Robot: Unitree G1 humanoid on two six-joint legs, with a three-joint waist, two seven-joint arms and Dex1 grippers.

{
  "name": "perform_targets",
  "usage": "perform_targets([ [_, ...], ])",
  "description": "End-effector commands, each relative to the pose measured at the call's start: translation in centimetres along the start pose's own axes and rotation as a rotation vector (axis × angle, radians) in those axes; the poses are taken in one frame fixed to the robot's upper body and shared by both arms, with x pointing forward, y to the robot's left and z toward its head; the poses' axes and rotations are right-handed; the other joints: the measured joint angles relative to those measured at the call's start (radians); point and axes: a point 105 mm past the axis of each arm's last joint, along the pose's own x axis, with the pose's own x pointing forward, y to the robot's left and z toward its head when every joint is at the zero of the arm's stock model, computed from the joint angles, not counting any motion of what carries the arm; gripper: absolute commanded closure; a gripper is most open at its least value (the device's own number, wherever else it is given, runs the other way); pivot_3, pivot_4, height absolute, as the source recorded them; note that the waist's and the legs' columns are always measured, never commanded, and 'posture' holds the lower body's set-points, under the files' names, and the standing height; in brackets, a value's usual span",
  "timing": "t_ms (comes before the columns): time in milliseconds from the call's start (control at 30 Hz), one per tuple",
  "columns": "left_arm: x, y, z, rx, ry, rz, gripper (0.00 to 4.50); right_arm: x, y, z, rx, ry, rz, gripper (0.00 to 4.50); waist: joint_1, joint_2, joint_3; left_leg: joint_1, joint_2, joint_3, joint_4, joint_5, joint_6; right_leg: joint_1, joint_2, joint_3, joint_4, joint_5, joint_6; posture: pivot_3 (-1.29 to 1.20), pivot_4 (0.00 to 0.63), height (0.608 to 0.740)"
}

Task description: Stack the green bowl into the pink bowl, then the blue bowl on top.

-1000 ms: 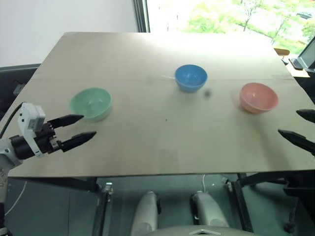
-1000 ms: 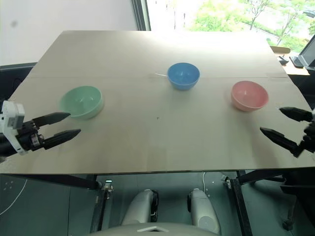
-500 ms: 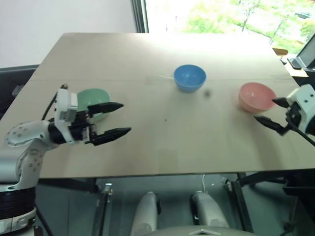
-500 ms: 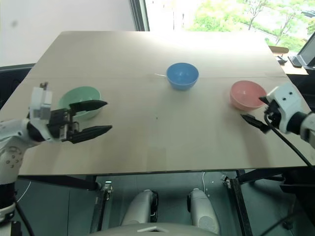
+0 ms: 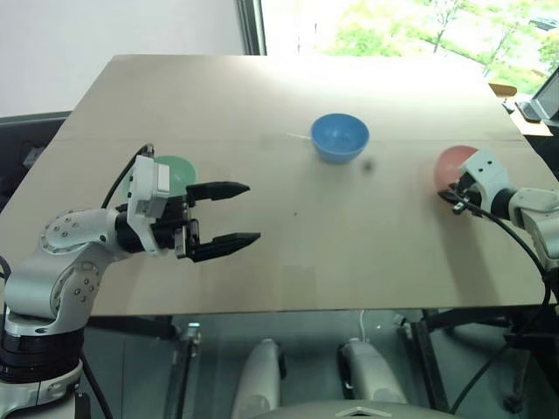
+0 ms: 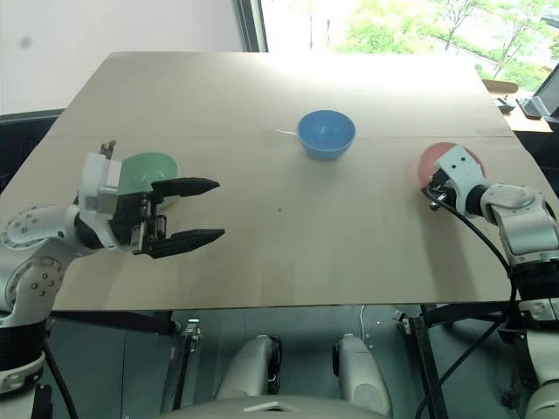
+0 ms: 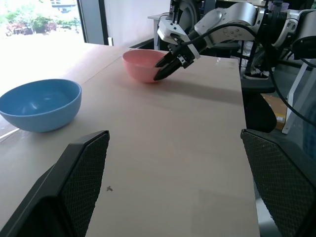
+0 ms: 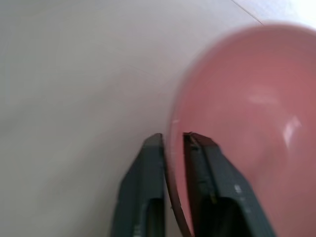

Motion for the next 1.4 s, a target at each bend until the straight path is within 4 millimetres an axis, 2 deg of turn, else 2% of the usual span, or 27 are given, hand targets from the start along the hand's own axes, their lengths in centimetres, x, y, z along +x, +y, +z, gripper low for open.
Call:
perform_targets([
  [33, -0.2, -0.5, 1.1, 0.049, -0.017, 0.014, 0.00, -0.4, -0.5, 2.0, -0.093, -0.052, -0.011, 4.47, -0.001, 0.000, 0.000, 0.000, 0.000, 0.000, 0.000, 0.000, 0.000, 0.000, 0.000, 0.000, 0.000, 0.000, 0.000, 0.00, 0.150, 0.740],
  [133, -0.5, -0.5, 0.5, 0.040, -0.001, 0.039, 0.00, -0.7, 1.2, 4.0, -0.144, -0.116, 0.064, 4.47, -0.001, 0.000, 0.000, 0.000, 0.000, 0.000, 0.000, 0.000, 0.000, 0.000, 0.000, 0.000, 0.000, 0.000, 0.000, 0.00, 0.150, 0.740],
  [267, -0.8, -0.8, -0.5, 0.020, 0.015, 0.056, 0.00, -1.3, 9.1, 7.0, -0.235, -0.231, 0.357, 4.47, -0.003, 0.001, 0.001, 0.000, 0.001, 0.000, -0.001, 0.000, 0.000, 0.000, 0.001, 0.000, 0.000, 0.000, 0.000, 0.00, 0.150, 0.740],
  [333, -0.7, -0.8, -0.6, 0.020, 0.014, 0.066, 0.00, -1.3, 11.9, 7.7, -0.274, -0.256, 0.434, 4.47, -0.001, 0.001, 0.001, 0.000, 0.001, -0.002, -0.001, 0.000, 0.000, 0.000, 0.002, -0.001, 0.001, 0.000, 0.000, 0.00, 0.150, 0.740],
  [467, -0.9, -0.5, -0.9, 0.022, 0.034, 0.093, 0.00, -0.2, 14.7, 9.1, -0.287, -0.298, 0.480, 4.47, 0.005, 0.001, 0.001, -0.001, 0.001, -0.002, 0.001, 0.000, 0.000, 0.000, 0.001, -0.001, 0.001, 0.000, 0.000, 0.00, 0.150, 0.740],
  [567, -1.0, -0.5, -1.2, 0.023, 0.060, 0.100, 0.00, 1.4, 15.2, 9.6, -0.299, -0.291, 0.477, 4.47, 0.004, 0.001, 0.001, -0.001, 0.001, -0.001, 0.006, 0.000, 0.000, 0.002, 0.000, -0.001, 0.001, 0.000, 0.000, 0.00, 0.150, 0.740],
  [733, -1.0, -0.4, -1.2, 0.026, 0.059, 0.128, 0.00, 1.9, 15.5, 10.0, -0.289, -0.292, 0.505, 2.76, 0.007, 0.001, 0.001, -0.001, 0.001, -0.002, 0.007, 0.000, 0.000, 0.002, 0.001, -0.002, 0.003, 0.000, 0.000, 0.00, 0.150, 0.740],
  [833, -1.2, 0.0, -1.4, 0.033, 0.074, 0.163, 0.00, 1.4, 15.7, 10.5, -0.290, -0.305, 0.536, 1.53, 0.005, 0.001, 0.001, -0.001, 0.001, -0.002, 0.006, 0.000, 0.000, 0.001, 0.001, -0.002, 0.003, 0.000, 0.000, 0.00, 0.150, 0.740],
  [967, -1.3, 1.0, -1.7, 0.061, 0.110, 0.245, 0.00, 0.2, 15.3, 11.5, -0.278, -0.358, 0.532, 0.17, 0.004, 0.001, 0.001, -0.001, 0.001, -0.002, 0.006, 0.000, 0.000, 0.001, 0.001, -0.002, 0.003, 0.000, 0.000, 0.00, 0.150, 0.740],
  [1033, -1.5, 2.1, -1.7, 0.110, 0.141, 0.349, 0.00, -1.0, 15.1, 12.8, -0.235, -0.446, 0.515, 0.17, 0.004, 0.001, 0.001, -0.001, 0.001, -0.002, 0.006, 0.000, 0.000, 0.001, 0.001, -0.002, 0.003, 0.000, 0.000, 0.00, 0.150, 0.740],
  [1100, -2.5, 4.3, -1.8, 0.287, 0.254, 0.576, 0.00, -2.6, 15.1, 13.9, -0.167, -0.558, 0.519, 0.17, 0.007, 0.001, 0.001, -0.001, 0.001, -0.003, 0.006, 0.000, 0.000, 0.001, 0.001, -0.002, 0.004, 0.000, 0.000, 0.00, 0.150, 0.740],
  [1133, -3.0, 5.1, -2.0, 0.325, 0.307, 0.654, 0.00, -4.0, 15.3, 14.9, -0.056, -0.690, 0.574, 0.17, 0.008, 0.000, 0.000, -0.001, 0.001, -0.004, 0.006, 0.000, 0.000, 0.002, 0.001, -0.003, 0.004, 0.000, 0.000, 0.00, 0.150, 0.740],
  [1167, -3.2, 5.6, -2.0, 0.334, 0.330, 0.698, 0.00, -4.9, 15.0, 15.4, -0.046, -0.773, 0.560, 0.17, 0.008, 0.000, 0.000, -0.001, 0.001, -0.004, 0.006, 0.000, 0.000, 0.002, 0.001, -0.003, 0.004, 0.000, 0.000, 0.00, 0.150, 0.740],
  [1300, -4.6, 7.1, -2.6, 0.322, 0.467, 0.803, 0.00, -5.6, 14.9, 13.2, -0.067, -0.752, 0.549, 0.17, 0.014, -0.001, 0.000, -0.001, 0.001, -0.005, 0.006, 0.000, 0.000, 0.003, 0.001, -0.004, 0.004, 0.000, 0.000, 0.00, 0.150, 0.740],
  [1400, -4.9, 7.0, -3.8, 0.293, 0.651, 0.757, 0.00, -5.7, 14.4, 12.5, -0.085, -0.779, 0.518, 0.17, 0.014, -0.001, 0.000, -0.001, 0.000, -0.004, 0.007, 0.000, 0.000, 0.002, 0.001, -0.004, 0.004, 0.000, 0.000, 0.00, 0.150, 0.740],
])
